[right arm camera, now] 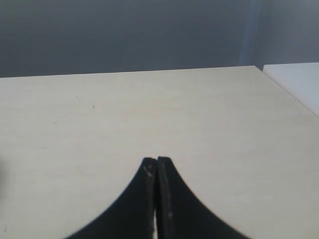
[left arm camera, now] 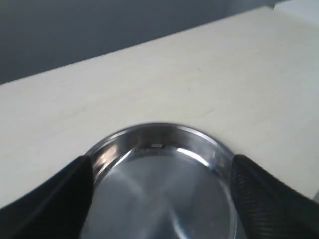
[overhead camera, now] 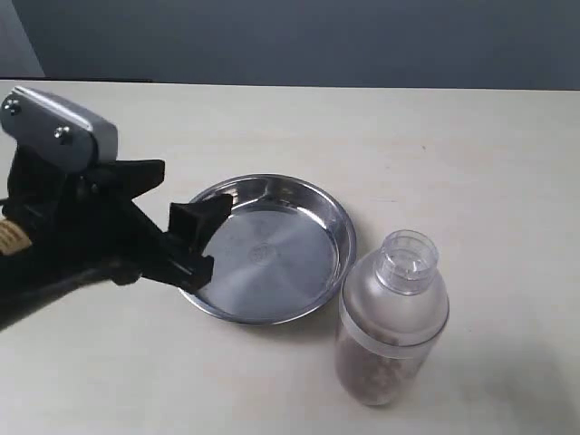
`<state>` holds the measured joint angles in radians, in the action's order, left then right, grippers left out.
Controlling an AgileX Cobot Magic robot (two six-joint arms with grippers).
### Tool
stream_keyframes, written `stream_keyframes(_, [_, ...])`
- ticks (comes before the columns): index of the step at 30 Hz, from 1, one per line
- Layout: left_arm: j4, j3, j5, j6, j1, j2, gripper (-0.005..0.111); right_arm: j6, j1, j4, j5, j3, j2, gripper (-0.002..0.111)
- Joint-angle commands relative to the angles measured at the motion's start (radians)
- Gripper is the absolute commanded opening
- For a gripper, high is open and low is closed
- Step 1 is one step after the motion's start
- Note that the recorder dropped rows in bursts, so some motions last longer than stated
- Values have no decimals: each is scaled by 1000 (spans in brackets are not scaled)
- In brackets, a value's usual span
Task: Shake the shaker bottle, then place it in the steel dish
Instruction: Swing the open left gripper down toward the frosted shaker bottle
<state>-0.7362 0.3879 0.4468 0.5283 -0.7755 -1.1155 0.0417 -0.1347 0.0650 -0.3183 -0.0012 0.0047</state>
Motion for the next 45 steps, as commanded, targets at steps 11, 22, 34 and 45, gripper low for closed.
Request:
stream_keyframes(11, [607,-166,411,-584,-42,-276,37,2,-3,1,14,1,-5,-1])
stream_keyframes(22, [836,-195,474,-701,-42,-346,73,2,-3,1,14,1,-5,-1])
stream_keyframes(34, [926,-195,730,-761,-42,-572,91,2,-3,1,14,1,-5,-1])
stream_keyframes(45, [994,-122,774,-784,-42,-790,102,2,-3,1,14,1,-5,-1])
